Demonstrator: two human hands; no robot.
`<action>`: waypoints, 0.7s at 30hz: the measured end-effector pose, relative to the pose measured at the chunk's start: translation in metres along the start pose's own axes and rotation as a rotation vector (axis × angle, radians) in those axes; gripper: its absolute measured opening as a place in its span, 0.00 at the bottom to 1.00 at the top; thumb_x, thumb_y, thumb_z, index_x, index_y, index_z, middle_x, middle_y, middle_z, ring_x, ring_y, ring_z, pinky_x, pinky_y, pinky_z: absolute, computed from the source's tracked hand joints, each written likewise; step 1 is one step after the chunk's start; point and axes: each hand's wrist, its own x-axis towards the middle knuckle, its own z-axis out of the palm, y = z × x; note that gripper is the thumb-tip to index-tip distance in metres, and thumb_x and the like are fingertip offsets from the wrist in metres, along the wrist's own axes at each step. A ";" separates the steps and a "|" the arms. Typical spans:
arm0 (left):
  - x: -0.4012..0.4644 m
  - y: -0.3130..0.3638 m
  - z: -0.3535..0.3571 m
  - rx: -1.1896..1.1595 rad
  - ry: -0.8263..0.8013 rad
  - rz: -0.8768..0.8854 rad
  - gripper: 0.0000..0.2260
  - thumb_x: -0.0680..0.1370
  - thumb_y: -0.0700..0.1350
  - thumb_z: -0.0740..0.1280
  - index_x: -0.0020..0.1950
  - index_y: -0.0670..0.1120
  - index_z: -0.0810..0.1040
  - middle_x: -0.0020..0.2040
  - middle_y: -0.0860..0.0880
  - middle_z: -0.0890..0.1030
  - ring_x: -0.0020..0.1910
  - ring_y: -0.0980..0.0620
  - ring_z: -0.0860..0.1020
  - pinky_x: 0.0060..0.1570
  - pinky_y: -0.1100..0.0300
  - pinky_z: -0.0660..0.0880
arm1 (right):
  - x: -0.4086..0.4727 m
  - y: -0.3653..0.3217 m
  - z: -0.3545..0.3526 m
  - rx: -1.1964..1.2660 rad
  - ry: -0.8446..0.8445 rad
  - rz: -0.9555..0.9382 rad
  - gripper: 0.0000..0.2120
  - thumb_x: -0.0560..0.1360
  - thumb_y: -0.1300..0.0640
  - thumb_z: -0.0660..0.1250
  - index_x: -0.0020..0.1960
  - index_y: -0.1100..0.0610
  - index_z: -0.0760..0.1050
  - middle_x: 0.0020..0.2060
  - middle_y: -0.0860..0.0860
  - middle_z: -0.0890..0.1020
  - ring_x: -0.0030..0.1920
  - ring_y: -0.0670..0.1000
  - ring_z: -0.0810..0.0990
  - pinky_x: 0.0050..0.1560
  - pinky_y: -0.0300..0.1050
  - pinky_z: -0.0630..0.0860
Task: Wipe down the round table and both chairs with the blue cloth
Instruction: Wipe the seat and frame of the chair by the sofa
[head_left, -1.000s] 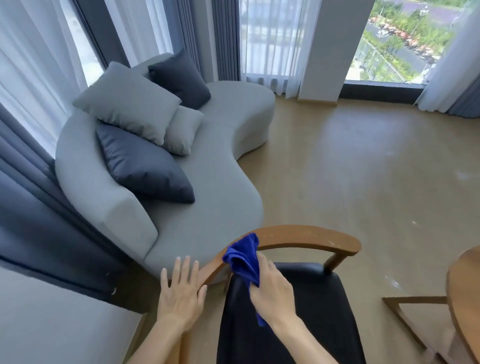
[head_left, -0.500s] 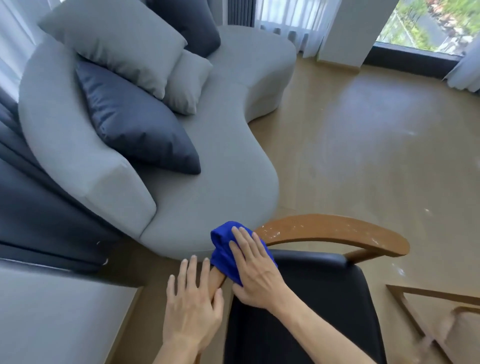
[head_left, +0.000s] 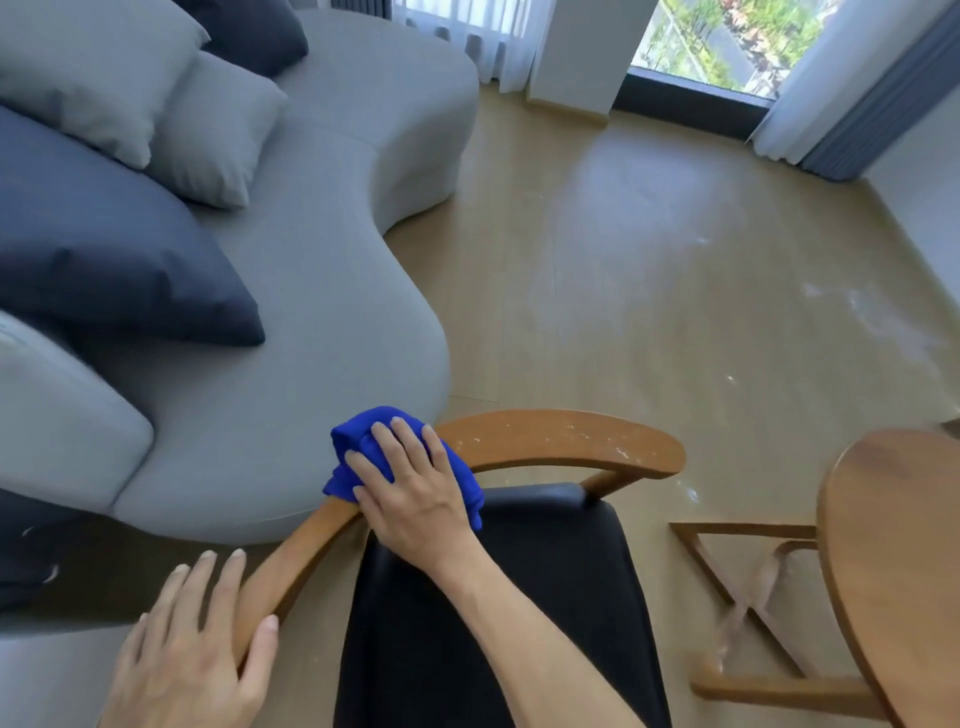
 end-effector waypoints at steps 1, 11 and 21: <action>-0.001 -0.002 0.002 0.005 0.000 0.002 0.31 0.70 0.56 0.55 0.60 0.34 0.79 0.60 0.32 0.78 0.58 0.31 0.77 0.52 0.35 0.74 | -0.001 0.016 -0.002 -0.021 0.006 0.016 0.15 0.79 0.49 0.59 0.61 0.51 0.77 0.64 0.56 0.76 0.67 0.58 0.71 0.69 0.60 0.64; 0.007 -0.001 0.012 -0.038 0.009 0.041 0.29 0.74 0.59 0.47 0.71 0.49 0.67 0.64 0.30 0.73 0.65 0.28 0.69 0.64 0.29 0.62 | -0.063 0.180 -0.067 -0.310 0.056 0.365 0.16 0.77 0.50 0.63 0.62 0.53 0.78 0.62 0.58 0.77 0.62 0.61 0.76 0.57 0.61 0.73; 0.111 0.076 0.037 0.100 -0.161 0.284 0.31 0.74 0.64 0.36 0.73 0.55 0.29 0.80 0.48 0.43 0.78 0.48 0.43 0.76 0.46 0.46 | -0.097 0.218 -0.086 -0.271 0.157 0.649 0.14 0.73 0.57 0.71 0.58 0.57 0.79 0.55 0.60 0.77 0.55 0.63 0.76 0.45 0.59 0.76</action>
